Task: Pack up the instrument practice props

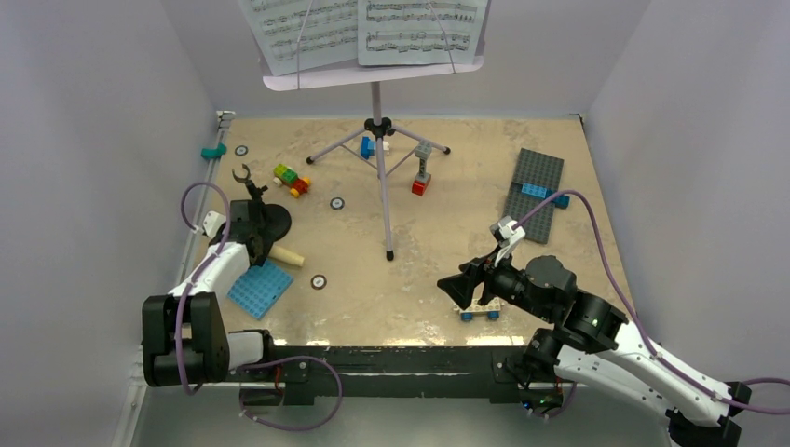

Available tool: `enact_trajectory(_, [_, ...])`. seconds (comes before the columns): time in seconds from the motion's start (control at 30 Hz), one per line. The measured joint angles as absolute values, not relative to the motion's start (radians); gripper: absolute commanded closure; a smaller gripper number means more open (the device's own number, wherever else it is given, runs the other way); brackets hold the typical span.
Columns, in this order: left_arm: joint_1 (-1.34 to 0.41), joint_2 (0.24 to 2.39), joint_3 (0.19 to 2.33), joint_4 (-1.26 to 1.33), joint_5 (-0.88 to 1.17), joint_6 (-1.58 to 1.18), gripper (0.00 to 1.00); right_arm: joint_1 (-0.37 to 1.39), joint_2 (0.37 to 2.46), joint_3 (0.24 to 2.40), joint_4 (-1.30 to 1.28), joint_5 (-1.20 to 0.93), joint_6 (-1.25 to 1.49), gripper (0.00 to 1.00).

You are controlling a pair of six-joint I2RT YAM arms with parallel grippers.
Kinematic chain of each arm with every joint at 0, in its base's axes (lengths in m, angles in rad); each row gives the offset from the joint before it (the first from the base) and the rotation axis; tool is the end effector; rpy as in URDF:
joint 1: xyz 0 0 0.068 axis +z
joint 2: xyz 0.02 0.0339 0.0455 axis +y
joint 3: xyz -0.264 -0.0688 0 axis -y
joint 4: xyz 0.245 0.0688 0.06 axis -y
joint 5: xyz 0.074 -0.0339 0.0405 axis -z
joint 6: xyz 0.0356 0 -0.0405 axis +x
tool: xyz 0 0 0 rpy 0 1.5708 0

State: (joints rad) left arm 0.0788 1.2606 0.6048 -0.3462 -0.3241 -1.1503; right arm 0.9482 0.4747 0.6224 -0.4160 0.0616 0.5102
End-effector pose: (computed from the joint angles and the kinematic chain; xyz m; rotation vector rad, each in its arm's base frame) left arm 0.2266 0.0293 0.1723 -1.5349 1.9683 -0.0216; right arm 0.0743 0.0997 0.3005 -0.3789 1.9131 0.9453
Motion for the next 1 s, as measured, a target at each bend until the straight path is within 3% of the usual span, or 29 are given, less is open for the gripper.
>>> enact_trajectory(0.23, [0.079,1.261,0.605,-0.338,-0.317,-1.133,0.28,0.948,0.475,0.622,-0.42,0.062,0.508,0.23])
enact_trajectory(0.57, [0.08,1.221,0.605,-0.351,-0.302,-1.132,0.19,0.948,0.47,0.615,-0.427,0.062,0.507,0.23])
enact_trajectory(0.7, [0.081,1.133,0.607,-0.368,-0.271,-1.129,0.1,0.948,0.471,0.615,-0.427,0.063,0.504,0.23])
enact_trajectory(0.83, [0.075,1.029,0.625,-0.38,-0.223,-1.108,0.09,0.948,0.476,0.615,-0.426,0.066,0.496,0.23])
enact_trajectory(1.0, [-0.074,0.92,0.638,-0.383,-0.238,-1.062,0.0,0.948,0.499,0.617,-0.434,0.104,0.456,0.22])
